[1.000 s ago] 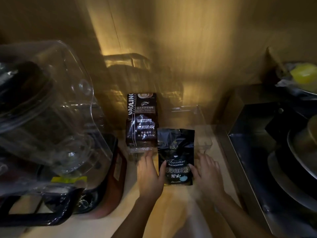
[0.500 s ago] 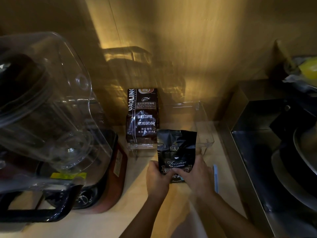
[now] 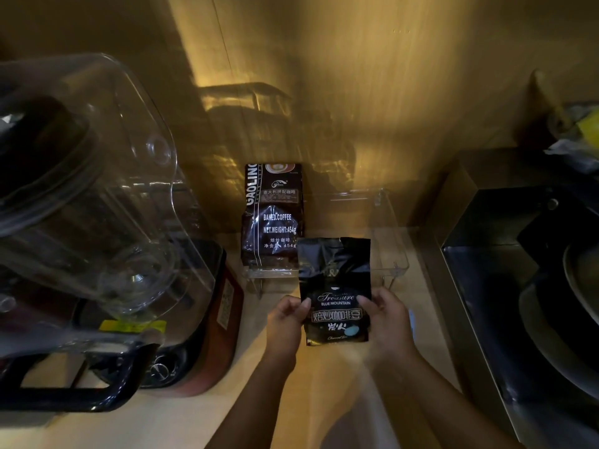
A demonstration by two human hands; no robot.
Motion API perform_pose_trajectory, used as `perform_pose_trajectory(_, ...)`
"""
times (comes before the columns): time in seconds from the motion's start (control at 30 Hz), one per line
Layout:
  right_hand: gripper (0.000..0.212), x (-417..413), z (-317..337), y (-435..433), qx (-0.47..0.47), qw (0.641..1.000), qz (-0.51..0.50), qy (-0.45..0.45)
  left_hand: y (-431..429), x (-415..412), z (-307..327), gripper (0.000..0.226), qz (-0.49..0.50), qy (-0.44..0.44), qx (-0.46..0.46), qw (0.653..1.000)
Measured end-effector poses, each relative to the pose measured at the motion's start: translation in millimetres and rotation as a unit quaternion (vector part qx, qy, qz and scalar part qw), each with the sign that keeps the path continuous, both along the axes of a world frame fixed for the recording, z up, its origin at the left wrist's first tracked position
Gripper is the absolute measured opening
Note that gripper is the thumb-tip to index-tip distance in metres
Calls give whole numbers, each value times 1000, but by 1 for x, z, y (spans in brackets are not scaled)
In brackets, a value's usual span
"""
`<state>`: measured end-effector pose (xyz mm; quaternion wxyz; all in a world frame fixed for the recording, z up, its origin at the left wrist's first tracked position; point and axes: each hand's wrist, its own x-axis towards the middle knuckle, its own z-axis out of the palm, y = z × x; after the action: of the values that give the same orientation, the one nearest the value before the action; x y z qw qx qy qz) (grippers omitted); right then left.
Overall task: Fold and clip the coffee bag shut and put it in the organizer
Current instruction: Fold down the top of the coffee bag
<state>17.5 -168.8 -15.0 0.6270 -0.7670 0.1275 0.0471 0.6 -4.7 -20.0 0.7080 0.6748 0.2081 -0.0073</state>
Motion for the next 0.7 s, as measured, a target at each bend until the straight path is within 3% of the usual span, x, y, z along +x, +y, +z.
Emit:
perform_pose_trajectory(0.13,21,9,6,-4,75,997,-11,22,3,3,2,25,-18,1,-24,1000)
perform_pose_trajectory(0.3,34,10,6,-5,87,996,-33,-11,-1,5,4,20,24,-25,-15,999)
perform_pose_trajectory(0.4,29,8,5,-9,78,995,-37,-39,3,5,7,19,22,-36,-45,998)
perform_pose_trajectory(0.5,29,3,-5,-9,21,999,-7,-32,4,3,3,23,-8,-34,16,999)
perform_pose_trajectory(0.7,36,8,-7,-17,20,998,-19,-51,7,6,1,25,-38,-69,60,995)
